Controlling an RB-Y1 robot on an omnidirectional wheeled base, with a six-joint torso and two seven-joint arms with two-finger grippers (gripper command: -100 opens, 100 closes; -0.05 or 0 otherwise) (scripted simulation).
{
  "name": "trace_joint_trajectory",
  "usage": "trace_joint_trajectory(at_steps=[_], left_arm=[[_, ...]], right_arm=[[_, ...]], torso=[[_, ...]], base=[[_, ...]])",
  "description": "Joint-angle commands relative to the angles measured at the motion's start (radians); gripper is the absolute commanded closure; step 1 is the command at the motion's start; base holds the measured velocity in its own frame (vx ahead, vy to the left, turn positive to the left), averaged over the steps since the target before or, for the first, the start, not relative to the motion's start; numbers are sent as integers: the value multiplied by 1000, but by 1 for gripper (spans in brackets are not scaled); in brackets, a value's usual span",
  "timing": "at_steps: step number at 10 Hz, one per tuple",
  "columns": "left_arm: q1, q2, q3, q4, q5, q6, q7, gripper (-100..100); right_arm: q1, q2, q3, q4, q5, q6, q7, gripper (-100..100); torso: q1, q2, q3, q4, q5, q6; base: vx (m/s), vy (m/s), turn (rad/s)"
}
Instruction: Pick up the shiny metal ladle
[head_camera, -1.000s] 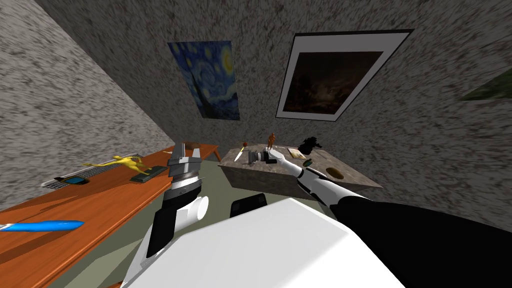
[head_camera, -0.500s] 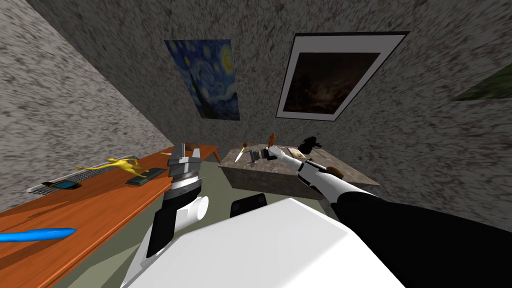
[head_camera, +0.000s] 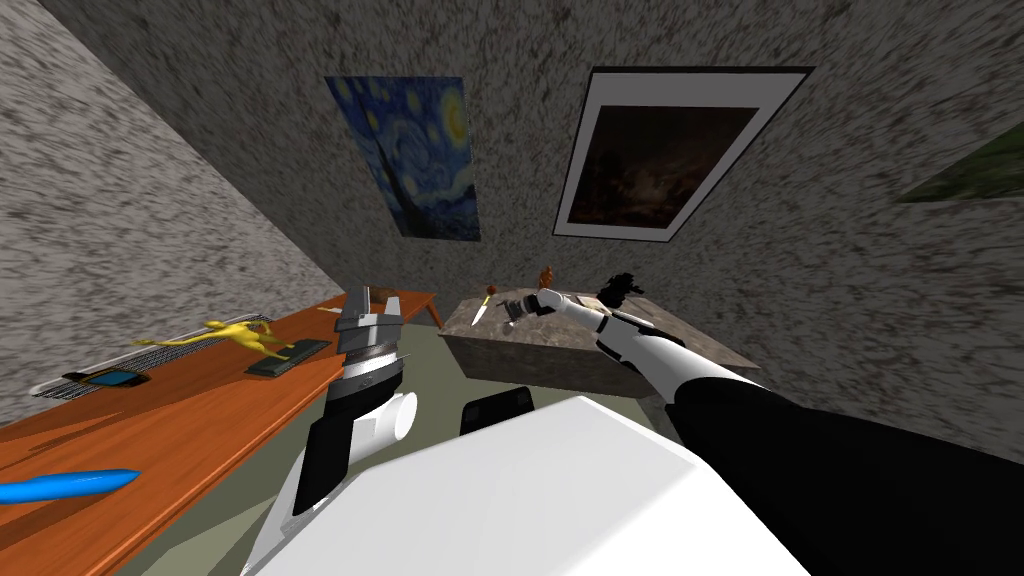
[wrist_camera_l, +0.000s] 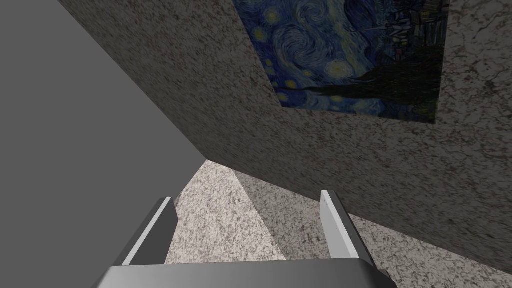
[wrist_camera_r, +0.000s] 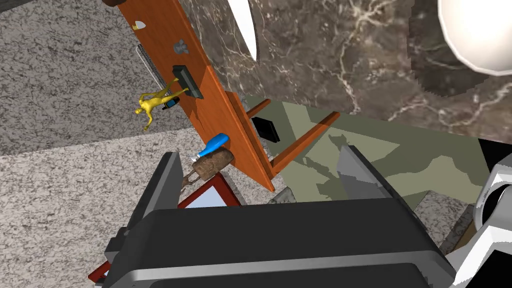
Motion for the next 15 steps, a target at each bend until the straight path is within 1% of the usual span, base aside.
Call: trace_joint_trajectory(at_steps=[1,2,3,4,5,6,7,8,9,10,11,13,14,15], left_arm=[[0,0,0,0,0,0,0,0],[0,0,0,0,0,0,0,0],[0,0,0,0,0,0,0,0],[0,0,0,0,0,0,0,0],[0,0,0,0,0,0,0,0],[0,0,0,0,0,0,0,0],[0,0,0,0,0,0,0,0],[0,0,0,0,0,0,0,0],[0,0,0,0,0,0,0,0],[0,0,0,0,0,0,0,0],[0,0,0,0,0,0,0,0],[0,0,0,0,0,0,0,0],[0,0,0,0,0,0,0,0],[0,0,0,0,0,0,0,0]], right_arm=[[-50,-19,50,50,50,-5,30,-100],[-55,-19,50,55,69,-5,30,-100],[-94,-37,91,94,104,-10,54,-100],[-94,-37,91,96,118,-10,54,-100],[-130,-51,132,130,156,-16,77,-100],[-130,-51,132,134,165,-16,77,-100],[-162,-63,171,171,205,-22,98,-100],[-162,-63,171,171,210,-22,98,-100],[-190,-73,210,206,252,-27,118,-100],[-214,-80,239,238,278,-32,136,-100],[-214,-80,248,238,291,-32,136,-100],[-248,-85,319,294,360,-42,168,-100],[-248,-85,319,294,360,-42,168,-100],[-260,-84,351,318,388,-47,181,-100]], torso=[[0,0,0,0,0,0],[0,0,0,0,0,0],[0,0,0,0,0,0],[1,0,0,0,0,0],[0,0,0,0,0,0],[1,0,0,0,0,0],[0,0,0,0,0,0],[1,0,0,0,0,0],[0,0,0,0,0,0],[1,0,0,0,0,0],[2,-1,0,0,0,0],[2,0,0,0,0,0],[3,-1,-1,0,1,0],[2,-1,-1,0,0,0]], base=[[19,48,-19],[19,48,-16],[29,59,-26],[22,48,-12],[23,52,-14],[21,42,-11],[27,56,-6],[25,49,-11],[21,54,-3],[35,78,-2],[32,65,-2],[40,82,14],[37,71,-1],[28,66,21]])
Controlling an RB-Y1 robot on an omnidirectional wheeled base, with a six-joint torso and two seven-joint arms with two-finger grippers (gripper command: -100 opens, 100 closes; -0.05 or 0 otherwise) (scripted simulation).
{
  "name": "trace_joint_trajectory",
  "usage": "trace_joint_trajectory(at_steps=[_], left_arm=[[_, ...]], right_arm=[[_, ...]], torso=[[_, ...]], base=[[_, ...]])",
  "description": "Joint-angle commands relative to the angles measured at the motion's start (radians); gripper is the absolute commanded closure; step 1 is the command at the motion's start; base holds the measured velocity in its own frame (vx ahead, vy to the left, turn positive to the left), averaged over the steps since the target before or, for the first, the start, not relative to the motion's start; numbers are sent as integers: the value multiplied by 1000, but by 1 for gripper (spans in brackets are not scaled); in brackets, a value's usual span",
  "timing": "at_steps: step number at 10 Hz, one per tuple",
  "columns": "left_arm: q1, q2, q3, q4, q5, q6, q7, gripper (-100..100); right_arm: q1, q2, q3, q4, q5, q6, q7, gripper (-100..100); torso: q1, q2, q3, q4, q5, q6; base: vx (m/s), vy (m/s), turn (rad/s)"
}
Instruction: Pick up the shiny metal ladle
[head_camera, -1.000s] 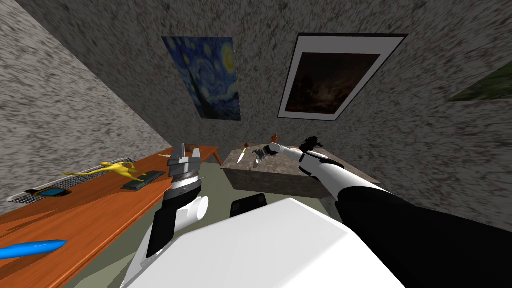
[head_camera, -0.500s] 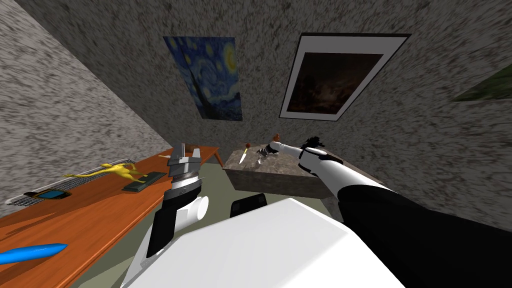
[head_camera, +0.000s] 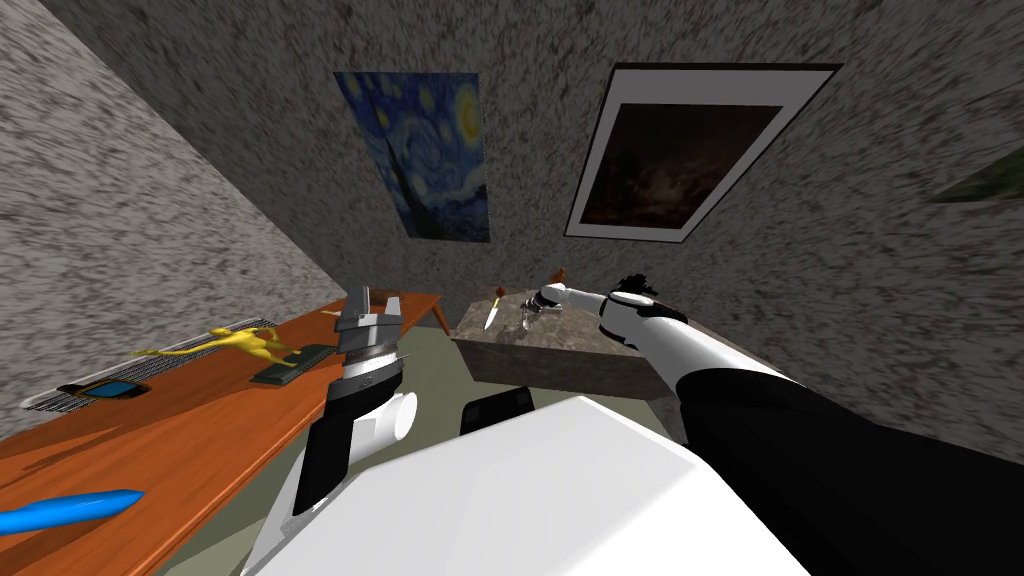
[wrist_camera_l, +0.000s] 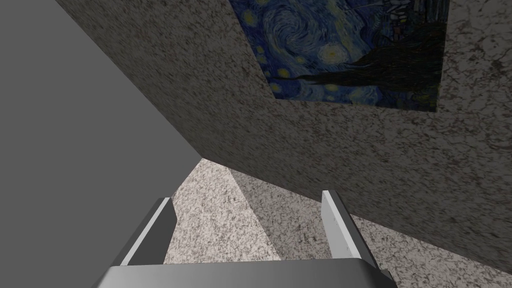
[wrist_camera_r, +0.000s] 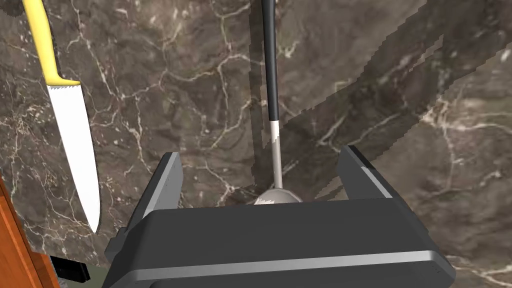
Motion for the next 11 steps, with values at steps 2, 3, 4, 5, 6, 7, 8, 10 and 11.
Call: trace_joint_trajectory(at_steps=[2,3,4,5,6,7,8,10,11], left_arm=[[0,0,0,0,0,0,0,0],[0,0,0,0,0,0,0,0],[0,0,0,0,0,0,0,0],[0,0,0,0,0,0,0,0],[0,0,0,0,0,0,0,0],[0,0,0,0,0,0,0,0],[0,0,0,0,0,0,0,0],[0,0,0,0,0,0,0,0],[0,0,0,0,0,0,0,0]], right_arm=[[-21,1,70,51,57,-16,36,-100],[-23,5,92,65,74,-19,44,-100],[-22,10,110,76,87,-22,50,-100],[-20,14,123,83,95,-24,54,-100],[-24,18,111,91,84,-25,59,-100],[-23,21,113,96,85,-25,64,0],[1,32,117,106,92,3,64,-100],[5,38,119,110,95,7,62,-100],[7,38,120,109,96,11,60,100]], torso=[[2,0,0,0,1,0],[3,-1,0,0,1,0],[3,-1,0,0,1,0],[2,0,0,0,1,0],[0,0,0,0,0,0],[-3,1,1,0,0,0],[-4,2,1,1,-1,0],[-5,-1,0,0,-1,0],[-5,1,0,0,-1,0]], base=[[41,117,28],[43,112,31],[40,90,29],[31,60,18],[11,24,3],[3,6,0],[31,4,22],[37,2,11],[0,0,0]])
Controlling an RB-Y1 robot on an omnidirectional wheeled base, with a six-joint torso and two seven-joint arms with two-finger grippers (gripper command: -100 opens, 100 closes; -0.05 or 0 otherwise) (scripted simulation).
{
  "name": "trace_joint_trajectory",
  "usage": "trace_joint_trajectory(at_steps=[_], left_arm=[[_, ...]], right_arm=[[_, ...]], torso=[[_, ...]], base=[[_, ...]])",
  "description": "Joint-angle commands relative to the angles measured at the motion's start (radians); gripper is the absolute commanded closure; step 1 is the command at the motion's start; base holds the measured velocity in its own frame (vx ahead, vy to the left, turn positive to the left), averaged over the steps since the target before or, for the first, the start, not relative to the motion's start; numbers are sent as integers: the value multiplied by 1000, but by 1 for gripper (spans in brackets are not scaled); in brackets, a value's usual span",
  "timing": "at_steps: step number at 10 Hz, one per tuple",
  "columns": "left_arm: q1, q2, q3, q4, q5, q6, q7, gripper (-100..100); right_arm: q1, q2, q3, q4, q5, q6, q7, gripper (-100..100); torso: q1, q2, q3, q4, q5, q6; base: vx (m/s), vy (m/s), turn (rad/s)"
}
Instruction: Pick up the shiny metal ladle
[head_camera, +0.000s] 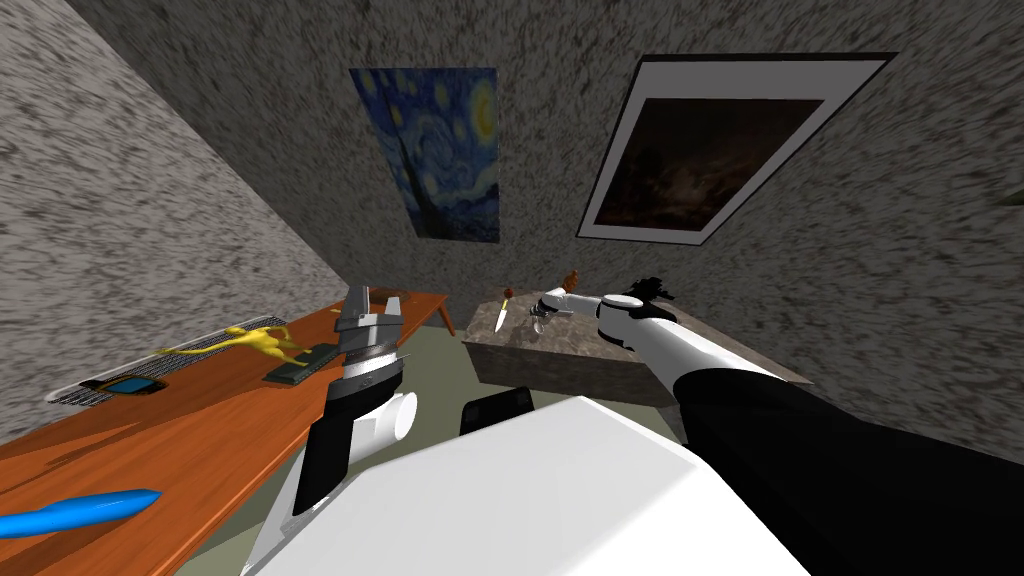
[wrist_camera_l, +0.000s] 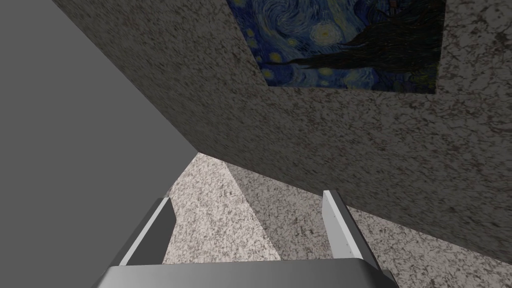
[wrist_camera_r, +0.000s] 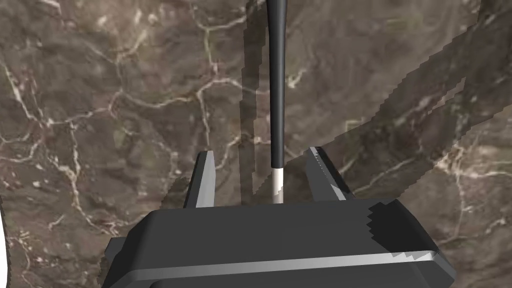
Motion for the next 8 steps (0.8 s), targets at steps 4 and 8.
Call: trace_joint_trajectory(at_steps=[4,8], left_arm=[[0,0,0,0,0,0,0,0],[0,0,0,0,0,0,0,0]], right_arm=[[0,0,0,0,0,0,0,100],[-18,-13,-4,-13,-5,-20,-2,0]], torso=[[0,0,0,0,0,0],[0,2,1,0,0,0]], base=[[0,0,0],[-14,0,-8]])
